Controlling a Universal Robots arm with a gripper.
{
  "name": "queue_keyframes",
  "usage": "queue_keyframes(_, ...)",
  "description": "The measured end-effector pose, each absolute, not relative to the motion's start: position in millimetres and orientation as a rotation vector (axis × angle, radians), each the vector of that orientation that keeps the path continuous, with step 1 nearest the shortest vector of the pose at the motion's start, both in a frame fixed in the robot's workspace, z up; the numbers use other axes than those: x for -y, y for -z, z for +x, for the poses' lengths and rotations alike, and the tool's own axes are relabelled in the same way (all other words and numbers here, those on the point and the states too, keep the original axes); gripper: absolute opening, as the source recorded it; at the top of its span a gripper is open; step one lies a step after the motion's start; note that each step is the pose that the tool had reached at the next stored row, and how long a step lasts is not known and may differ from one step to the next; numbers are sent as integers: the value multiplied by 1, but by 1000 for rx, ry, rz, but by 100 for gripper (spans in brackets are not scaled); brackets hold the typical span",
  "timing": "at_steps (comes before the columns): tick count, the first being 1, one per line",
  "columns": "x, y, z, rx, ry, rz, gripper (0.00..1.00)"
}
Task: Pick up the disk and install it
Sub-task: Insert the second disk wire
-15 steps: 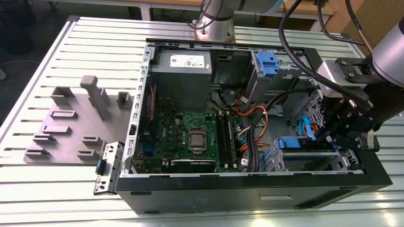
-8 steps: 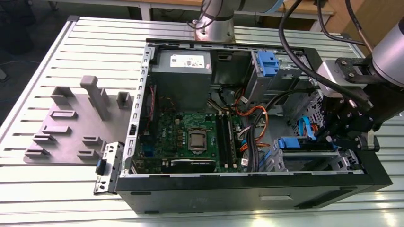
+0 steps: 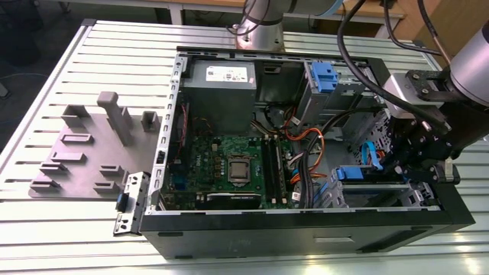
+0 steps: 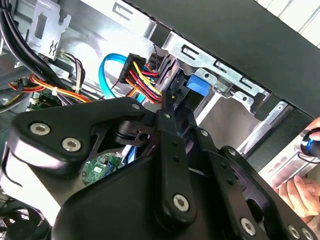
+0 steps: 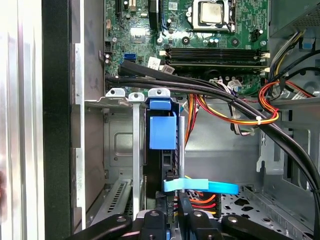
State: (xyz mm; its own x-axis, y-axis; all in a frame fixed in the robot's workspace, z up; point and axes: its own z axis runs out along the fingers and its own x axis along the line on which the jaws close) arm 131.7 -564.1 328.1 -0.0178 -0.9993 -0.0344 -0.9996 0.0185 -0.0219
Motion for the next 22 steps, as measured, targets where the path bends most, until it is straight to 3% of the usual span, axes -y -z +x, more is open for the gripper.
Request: queue_keyframes(22, 564, -360, 127, -2212, -15, -2172, 24)
